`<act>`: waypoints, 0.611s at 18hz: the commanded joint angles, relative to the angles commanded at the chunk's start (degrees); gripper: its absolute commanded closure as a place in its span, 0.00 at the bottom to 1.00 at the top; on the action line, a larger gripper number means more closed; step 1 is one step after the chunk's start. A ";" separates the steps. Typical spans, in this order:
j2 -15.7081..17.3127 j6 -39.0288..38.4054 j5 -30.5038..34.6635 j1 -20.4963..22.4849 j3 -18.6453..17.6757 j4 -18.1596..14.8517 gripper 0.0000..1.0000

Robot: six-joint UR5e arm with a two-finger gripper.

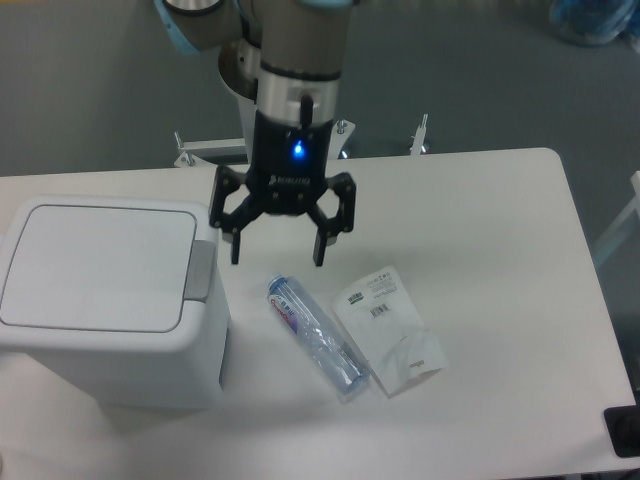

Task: Open the trash can
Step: 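Move the open gripper down toward the white trash can's lid edge, then push the gripper against the lid edge to flip the lid up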

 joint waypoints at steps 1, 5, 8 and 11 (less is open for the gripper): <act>0.00 0.00 0.09 0.00 0.00 0.09 0.00; -0.09 0.00 0.09 -0.44 -0.53 0.09 0.00; -0.35 0.00 0.18 -0.97 -0.79 0.00 0.00; -0.44 0.09 0.18 -1.06 -1.05 0.09 0.00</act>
